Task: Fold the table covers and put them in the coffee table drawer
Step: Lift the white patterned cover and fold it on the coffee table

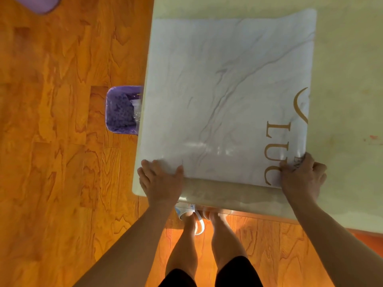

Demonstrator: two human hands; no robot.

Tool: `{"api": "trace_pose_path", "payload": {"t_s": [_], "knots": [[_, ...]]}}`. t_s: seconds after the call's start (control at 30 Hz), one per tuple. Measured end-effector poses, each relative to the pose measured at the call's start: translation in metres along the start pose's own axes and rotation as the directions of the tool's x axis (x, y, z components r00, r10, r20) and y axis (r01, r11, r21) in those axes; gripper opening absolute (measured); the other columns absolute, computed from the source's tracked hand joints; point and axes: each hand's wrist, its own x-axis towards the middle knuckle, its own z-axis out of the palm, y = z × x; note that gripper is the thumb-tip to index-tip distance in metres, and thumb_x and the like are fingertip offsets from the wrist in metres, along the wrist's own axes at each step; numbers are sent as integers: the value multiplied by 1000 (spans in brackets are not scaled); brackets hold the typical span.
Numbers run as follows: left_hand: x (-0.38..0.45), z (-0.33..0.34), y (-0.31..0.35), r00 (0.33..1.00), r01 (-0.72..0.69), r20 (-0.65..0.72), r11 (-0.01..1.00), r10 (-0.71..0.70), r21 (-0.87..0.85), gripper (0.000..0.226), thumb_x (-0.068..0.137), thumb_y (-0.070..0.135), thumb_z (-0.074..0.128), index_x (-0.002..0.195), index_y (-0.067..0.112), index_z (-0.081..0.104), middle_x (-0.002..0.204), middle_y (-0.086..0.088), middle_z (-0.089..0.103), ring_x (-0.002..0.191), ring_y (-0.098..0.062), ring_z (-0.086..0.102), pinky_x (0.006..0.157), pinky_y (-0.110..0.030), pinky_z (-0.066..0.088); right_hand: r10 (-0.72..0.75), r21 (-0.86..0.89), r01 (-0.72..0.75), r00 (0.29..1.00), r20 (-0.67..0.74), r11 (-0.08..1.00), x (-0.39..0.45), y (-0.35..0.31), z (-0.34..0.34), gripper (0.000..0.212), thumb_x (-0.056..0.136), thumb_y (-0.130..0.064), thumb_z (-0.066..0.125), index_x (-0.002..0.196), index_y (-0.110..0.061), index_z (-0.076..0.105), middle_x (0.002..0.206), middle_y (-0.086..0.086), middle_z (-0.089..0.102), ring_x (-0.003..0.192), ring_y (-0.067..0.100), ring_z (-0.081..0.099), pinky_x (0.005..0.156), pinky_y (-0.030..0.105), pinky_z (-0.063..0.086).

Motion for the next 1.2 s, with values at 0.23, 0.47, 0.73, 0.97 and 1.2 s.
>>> {"api": "trace_pose_path", "payload": {"t_s": [0.23, 0.47, 0.73, 0.97, 1.2], "knots": [[27, -34, -22, 921, 281, -127, 854, -368, -438, 58, 93, 41, 67, 133, 2, 49, 128, -23, 57, 113, -46, 57, 88, -50, 50, 46, -10, -47, 998, -35, 999, -4, -6, 7, 53, 94, -35, 59, 140, -17, 39, 135, 17, 36, 120, 40, 37, 103, 52, 37], [39, -44, -20, 878, 331, -8, 618, -478, -713, 26, 89, 22, 73, 111, 11, 62, 106, -11, 66, 94, -33, 63, 83, -44, 57, 49, -13, -49, 998, -29, 999, -5, -6, 8, 55, 96, -35, 58, 143, -15, 38, 137, 18, 35, 122, 40, 35, 104, 52, 34], [39, -44, -27, 941, 204, -104, 785, -322, -586, 26, 96, 18, 66, 122, 15, 67, 114, -9, 70, 104, -32, 66, 84, -41, 56, 28, 25, -28, 1000, 15, 999, -6, -4, -1, 57, 94, -38, 60, 143, -17, 39, 137, 18, 36, 124, 40, 35, 105, 53, 35], [42, -44, -26, 939, 222, -109, 819, -326, -530, 23, 96, 23, 64, 118, 17, 65, 107, -8, 70, 98, -34, 66, 81, -44, 57, 24, 88, -28, 998, 53, 996, -6, -3, -9, 61, 93, -38, 62, 147, -21, 39, 139, 17, 38, 127, 41, 36, 107, 52, 34], [49, -46, -34, 949, 234, -49, 802, -311, -550, 22, 96, 22, 62, 118, 18, 62, 102, -7, 66, 96, -34, 63, 84, -46, 56, -16, 71, 11, 997, 75, 997, -6, -3, -16, 69, 90, -38, 68, 150, -26, 34, 136, 19, 41, 126, 42, 39, 105, 53, 36]]}}
